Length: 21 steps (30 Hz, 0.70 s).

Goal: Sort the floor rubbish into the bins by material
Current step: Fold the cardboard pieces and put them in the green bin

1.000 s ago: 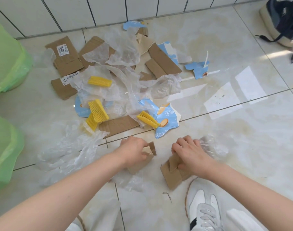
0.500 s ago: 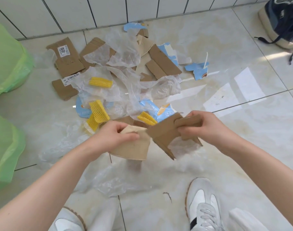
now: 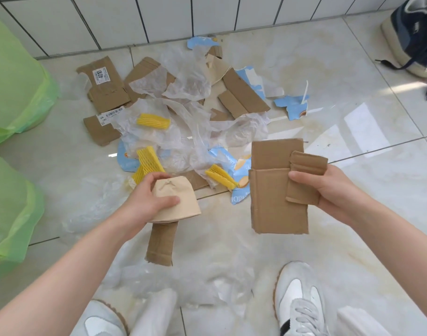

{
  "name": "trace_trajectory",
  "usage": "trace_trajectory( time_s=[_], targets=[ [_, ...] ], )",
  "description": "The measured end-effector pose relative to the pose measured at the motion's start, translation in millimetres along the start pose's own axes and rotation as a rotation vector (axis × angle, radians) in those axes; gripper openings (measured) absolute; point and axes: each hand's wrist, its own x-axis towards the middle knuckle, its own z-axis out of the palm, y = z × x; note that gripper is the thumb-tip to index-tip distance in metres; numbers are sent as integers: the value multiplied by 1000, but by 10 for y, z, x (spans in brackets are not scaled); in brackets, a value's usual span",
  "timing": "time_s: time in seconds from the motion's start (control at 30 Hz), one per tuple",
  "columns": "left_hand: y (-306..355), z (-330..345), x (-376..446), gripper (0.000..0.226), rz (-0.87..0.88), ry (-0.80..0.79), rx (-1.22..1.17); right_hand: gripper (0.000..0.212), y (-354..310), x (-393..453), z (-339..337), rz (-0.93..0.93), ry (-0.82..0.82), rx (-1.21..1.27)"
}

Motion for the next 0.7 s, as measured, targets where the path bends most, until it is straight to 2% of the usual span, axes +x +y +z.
trace_trajectory(
  time_s=[0.1,0.23,0.33,0.43,0.5,0.63,0.7],
  targets=[
    [-87,-10,63,66,-16,2,28,30,111,111,-61,73,44,33],
    [-42,56,139,28,58,32,180,30,272,300,-62,178,108,97],
    [34,133,265,21,189,32,436,33,349,477,44,205,176,140],
    [48,231,427,29,330,13,797,30,408,615,222,177,212,143],
    [75,284,491,42,353,11,931,27,458,720,355,136,240,20],
    [108,347,518,41,274,-17,986,51,511,863,596,100,316,-587],
    [36,375,478,47,275,-36,1114,52,511,848,737,118,331,-769]
  ],
)
